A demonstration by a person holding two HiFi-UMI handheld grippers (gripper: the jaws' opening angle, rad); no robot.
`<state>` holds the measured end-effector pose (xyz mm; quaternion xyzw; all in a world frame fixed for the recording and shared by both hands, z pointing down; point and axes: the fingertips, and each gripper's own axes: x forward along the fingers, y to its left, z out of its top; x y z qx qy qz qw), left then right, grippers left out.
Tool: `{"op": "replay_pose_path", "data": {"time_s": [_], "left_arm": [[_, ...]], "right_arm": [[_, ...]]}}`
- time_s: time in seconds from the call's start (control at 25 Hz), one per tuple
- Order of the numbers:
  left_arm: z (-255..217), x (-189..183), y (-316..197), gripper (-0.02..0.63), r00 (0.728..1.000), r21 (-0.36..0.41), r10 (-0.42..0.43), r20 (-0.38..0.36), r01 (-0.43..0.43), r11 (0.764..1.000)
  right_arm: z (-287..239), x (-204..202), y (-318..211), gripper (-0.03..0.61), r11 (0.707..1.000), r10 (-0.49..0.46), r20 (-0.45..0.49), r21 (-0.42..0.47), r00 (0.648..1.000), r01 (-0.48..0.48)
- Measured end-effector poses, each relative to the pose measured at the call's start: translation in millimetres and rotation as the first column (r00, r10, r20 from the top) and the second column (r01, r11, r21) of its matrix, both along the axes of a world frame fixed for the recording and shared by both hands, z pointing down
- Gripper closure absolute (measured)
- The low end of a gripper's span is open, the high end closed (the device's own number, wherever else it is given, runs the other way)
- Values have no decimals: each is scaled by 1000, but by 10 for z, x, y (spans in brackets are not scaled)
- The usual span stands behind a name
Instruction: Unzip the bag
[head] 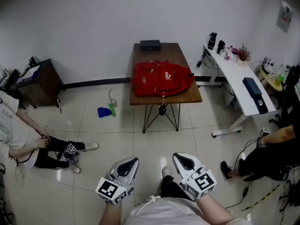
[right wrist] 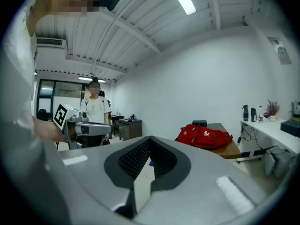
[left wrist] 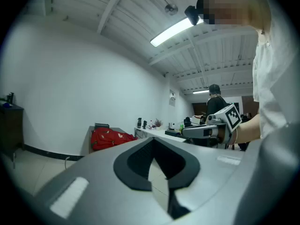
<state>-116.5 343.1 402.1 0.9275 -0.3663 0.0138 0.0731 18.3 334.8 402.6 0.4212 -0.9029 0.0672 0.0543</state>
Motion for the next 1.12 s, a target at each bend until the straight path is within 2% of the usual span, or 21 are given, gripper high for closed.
{"op": "replay_pose_path", "data": {"time_s": [0.24,0.36,0.52,0.8,1.12], "left_arm": [[101,63,-742,615,999,-6,-37,-8,37,999],[116,159,-1260,615,998,-17,-57,-8,57,998],[113,397,-2027,615,997,8,-49,58,49,999],[202,731,-3312,615,995,-17,-79,53,80,997],[336,770,-4122,615,989,-55,-126,83,131,990]], "right_arm": [[55,100,-886,575,1000,-12,19,16,1000,12],[67,158,-1412,575,998,-54,16,9,998,54],[60,302,-2189,575,992,-127,-10,7,992,127],[179,613,-3469,575,983,-181,-58,-20,982,180],[384,577,-4385,575,974,-220,-70,-74,973,215]]}}
